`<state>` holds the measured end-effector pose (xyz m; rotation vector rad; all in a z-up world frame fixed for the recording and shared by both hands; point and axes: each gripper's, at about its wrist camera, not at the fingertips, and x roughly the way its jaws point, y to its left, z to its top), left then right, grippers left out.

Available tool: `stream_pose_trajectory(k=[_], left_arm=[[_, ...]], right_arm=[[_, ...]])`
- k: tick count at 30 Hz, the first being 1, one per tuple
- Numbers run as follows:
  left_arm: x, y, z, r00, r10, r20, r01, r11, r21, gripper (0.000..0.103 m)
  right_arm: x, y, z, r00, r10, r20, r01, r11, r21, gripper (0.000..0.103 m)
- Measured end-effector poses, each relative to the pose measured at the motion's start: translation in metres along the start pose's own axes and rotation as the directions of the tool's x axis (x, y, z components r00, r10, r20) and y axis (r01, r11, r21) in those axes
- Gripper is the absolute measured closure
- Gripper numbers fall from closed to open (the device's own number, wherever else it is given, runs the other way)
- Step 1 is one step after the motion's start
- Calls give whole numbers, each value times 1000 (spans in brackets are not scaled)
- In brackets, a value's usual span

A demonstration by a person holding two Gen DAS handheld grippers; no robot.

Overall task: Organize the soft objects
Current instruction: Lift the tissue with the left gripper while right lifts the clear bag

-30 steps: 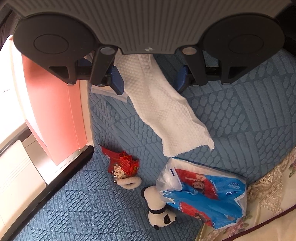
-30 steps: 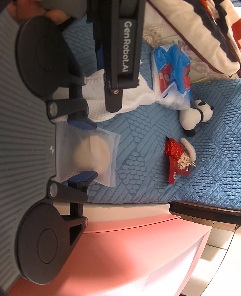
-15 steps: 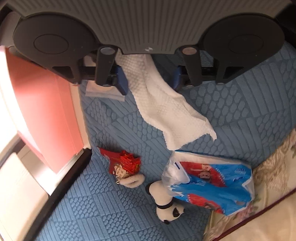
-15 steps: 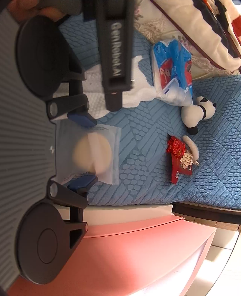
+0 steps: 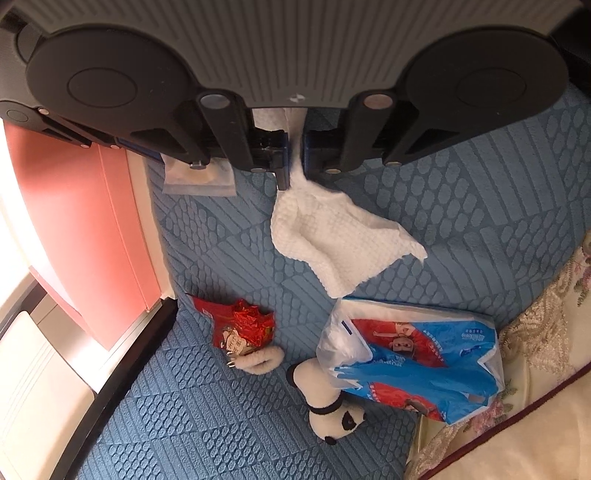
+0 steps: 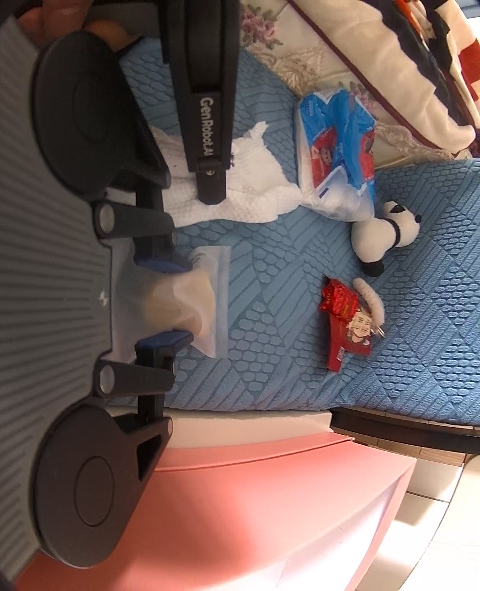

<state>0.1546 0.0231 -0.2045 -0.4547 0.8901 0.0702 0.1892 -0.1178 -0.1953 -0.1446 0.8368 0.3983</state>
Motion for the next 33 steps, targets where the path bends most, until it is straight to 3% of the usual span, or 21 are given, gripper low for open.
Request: stream_pose_trajectory(k=[8,33], left_arm=[[-17,3,0,999,-19,26,19,1000,7,94],[-77,-9,-1,997,-25,74,18,995,95,95]], right_arm=[[-12,-6,3,1000,16,27,-17,1000,14,79],[-70,-12,1,991,59,121,-61,998,16,79]])
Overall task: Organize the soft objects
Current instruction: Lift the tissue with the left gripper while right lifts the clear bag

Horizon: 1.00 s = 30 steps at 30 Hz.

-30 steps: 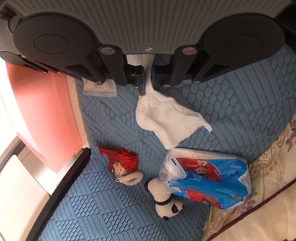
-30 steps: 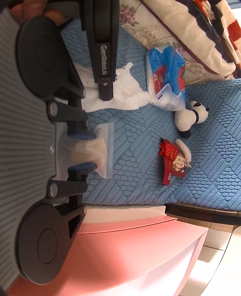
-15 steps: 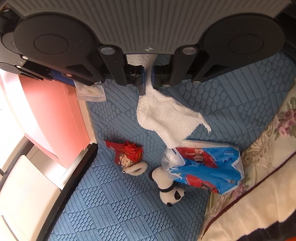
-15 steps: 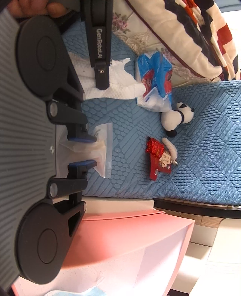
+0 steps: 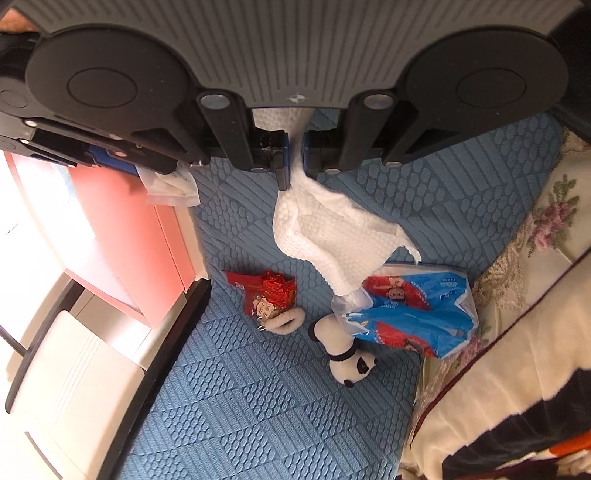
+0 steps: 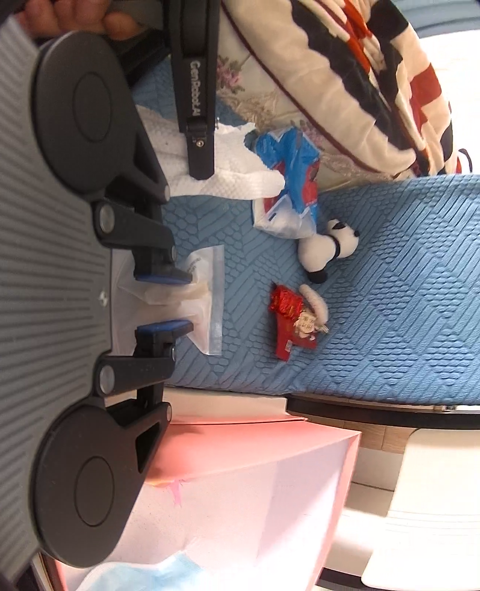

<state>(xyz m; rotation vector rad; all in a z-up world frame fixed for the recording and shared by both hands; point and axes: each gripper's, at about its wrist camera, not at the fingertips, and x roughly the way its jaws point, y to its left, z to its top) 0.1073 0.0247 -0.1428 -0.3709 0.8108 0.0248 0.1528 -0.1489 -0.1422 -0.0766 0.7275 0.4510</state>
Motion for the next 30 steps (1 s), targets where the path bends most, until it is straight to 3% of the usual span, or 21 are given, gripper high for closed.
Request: stream_pose_trajectory(k=[3,15,30], left_arm=[[-10,-3,-1,1000,8,-1,-8,1000,10,95],[-26,-13,9,1000,14,6,-14,1000,-17,95],[-23,-55,59,1000,-28,4,28,999,35,95]], right_arm=[[-10,-2,-1,999,41,-3,-41,998,48,79],[-29,-10,7,996,79,30,-80,996,34,79],[-44,-28,58,990,96,106,-96,995,0,79]])
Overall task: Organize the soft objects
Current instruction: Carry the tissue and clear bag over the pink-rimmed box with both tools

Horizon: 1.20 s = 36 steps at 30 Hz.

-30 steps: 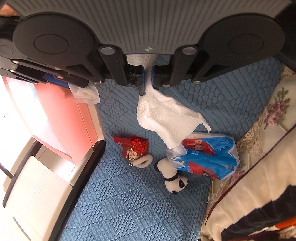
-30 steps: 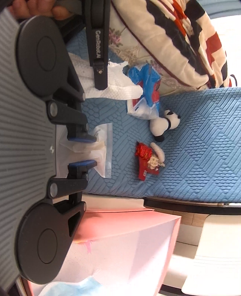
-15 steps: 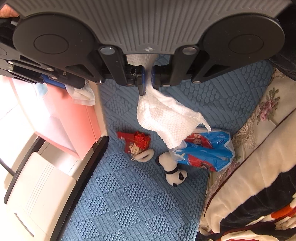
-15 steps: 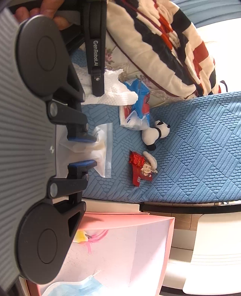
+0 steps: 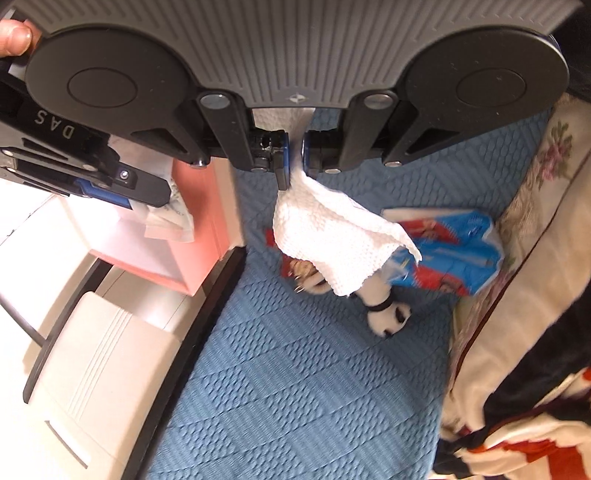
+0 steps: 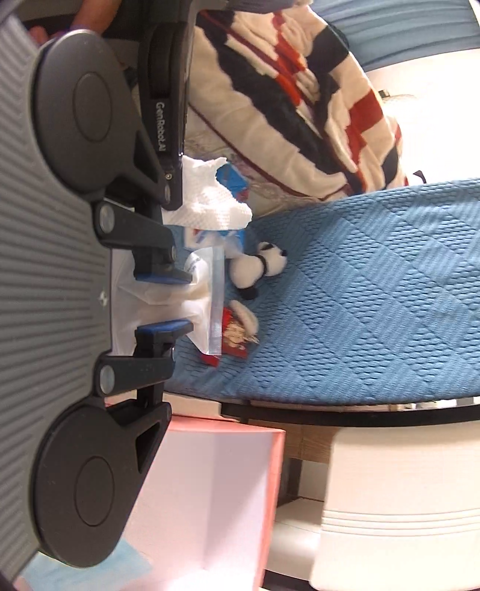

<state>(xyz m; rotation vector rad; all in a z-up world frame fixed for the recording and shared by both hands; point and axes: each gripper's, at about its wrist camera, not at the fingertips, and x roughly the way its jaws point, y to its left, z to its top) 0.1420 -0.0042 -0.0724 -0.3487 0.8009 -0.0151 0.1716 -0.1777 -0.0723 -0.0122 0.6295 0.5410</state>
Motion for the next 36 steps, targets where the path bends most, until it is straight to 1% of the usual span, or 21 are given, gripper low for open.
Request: stream_pose_trajectory(k=[3,6,9,15,19,22,28,29,31,32,34,36], left_arm=[[-8,-14,16,1000,-15,21,15,1000,13,95],[-19,-33,28,997,-39,61,37,999,27,95],[-26,-56,40,995,-63,82,60,997,43,95],[-34,-100,54,987,-116,112,111,993,50,95],[-31,-132,60,981,-154,116,146,986,78,95],[-25,-153,62,978,-179,105,169,981,96,95],[-7,-187,48,975,-214,63,206,972,111,95],[-2,-191,45,974,-220,54,213,971,108,95],[8,-196,39,966,-258,35,254,963,89,95],[14,-198,35,964,-265,15,263,962,77,95],[29,-206,27,967,-254,-23,255,963,84,95],[42,-212,18,966,-253,-59,257,962,88,95]], right_arm=[[-7,-7,15,1000,3,13,-4,1000,16,79],[-21,-13,30,999,-8,44,8,1000,0,79],[-35,-22,44,998,-11,65,11,1000,1,79],[-67,-43,63,991,-50,126,52,999,-16,79],[-84,-63,69,985,-80,150,81,997,1,79],[-96,-79,69,982,-107,157,107,994,7,79],[-111,-115,56,974,-167,151,163,986,41,79],[-112,-122,53,974,-177,144,171,984,50,79],[-113,-135,44,972,-198,127,190,979,67,79],[-113,-142,40,971,-208,117,200,977,76,79],[-110,-155,30,970,-227,92,218,971,93,79],[-107,-168,18,967,-247,63,239,964,115,79]])
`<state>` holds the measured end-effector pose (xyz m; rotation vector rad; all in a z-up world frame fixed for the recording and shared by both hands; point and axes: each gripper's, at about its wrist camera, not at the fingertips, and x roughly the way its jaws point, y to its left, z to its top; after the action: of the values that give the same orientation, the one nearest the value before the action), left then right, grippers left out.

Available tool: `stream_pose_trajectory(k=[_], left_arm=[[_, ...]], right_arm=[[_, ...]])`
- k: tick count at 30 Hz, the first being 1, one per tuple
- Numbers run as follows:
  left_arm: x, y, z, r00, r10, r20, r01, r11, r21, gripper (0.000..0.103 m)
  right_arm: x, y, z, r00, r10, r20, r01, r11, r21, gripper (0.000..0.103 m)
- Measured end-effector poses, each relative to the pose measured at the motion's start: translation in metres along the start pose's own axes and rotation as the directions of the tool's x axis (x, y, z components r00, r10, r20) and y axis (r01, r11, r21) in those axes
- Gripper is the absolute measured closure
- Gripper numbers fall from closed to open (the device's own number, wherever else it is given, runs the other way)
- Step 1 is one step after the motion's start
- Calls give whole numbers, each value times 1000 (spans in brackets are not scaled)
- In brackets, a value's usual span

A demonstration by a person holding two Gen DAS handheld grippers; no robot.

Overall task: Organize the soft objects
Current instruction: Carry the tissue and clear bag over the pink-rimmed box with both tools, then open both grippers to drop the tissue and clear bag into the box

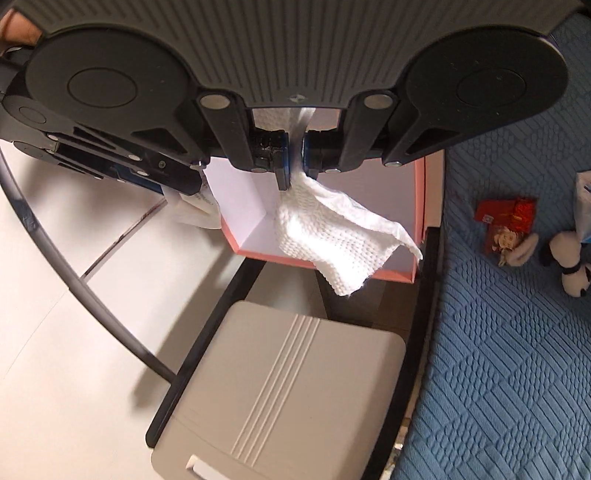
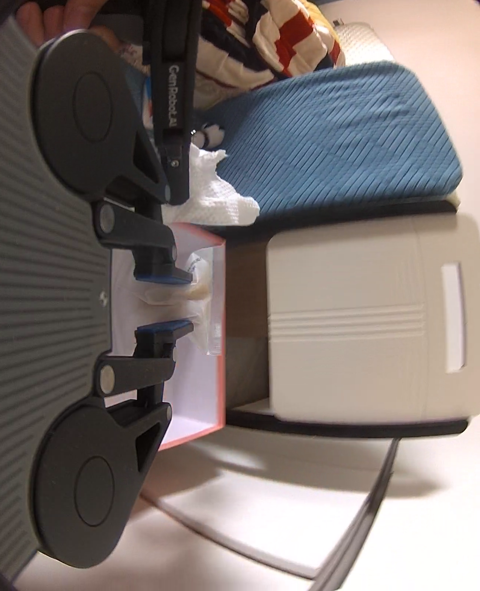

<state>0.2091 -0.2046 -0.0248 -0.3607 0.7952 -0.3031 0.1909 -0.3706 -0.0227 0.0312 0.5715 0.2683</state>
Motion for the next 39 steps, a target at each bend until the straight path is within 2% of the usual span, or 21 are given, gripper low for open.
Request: stream_pose_trajectory(k=[6,16,18,21,22,24,26,27,39], left_arm=[[39,-5,-25,995,11,-97,-9,1000,20,95],[67,-2,-51,982,33,-183,-25,999,43,95],[67,-4,-51,982,41,-185,-32,998,49,95],[67,-7,-49,982,43,-181,-33,998,57,94],[67,-9,-48,982,50,-184,-40,997,62,93],[67,-9,-46,979,62,-192,-51,997,66,86],[63,-10,-45,982,60,-180,-49,997,63,58],[60,-10,-43,984,62,-168,-52,996,66,53],[8,-22,-18,997,61,-37,-56,989,141,50]], right_arm=[[18,-32,-39,994,-68,-89,74,995,71,78],[44,-54,-84,980,-82,-184,107,986,129,77],[46,-56,-87,978,-78,-194,106,984,140,75],[47,-60,-87,977,-80,-197,113,981,160,67],[47,-62,-86,977,-78,-198,114,978,174,62],[46,-65,-85,977,-79,-200,117,975,189,56],[44,-67,-82,976,-80,-200,119,975,190,54],[42,-66,-80,977,-79,-198,117,975,190,54],[12,-49,-51,991,-70,-117,90,980,180,53]])
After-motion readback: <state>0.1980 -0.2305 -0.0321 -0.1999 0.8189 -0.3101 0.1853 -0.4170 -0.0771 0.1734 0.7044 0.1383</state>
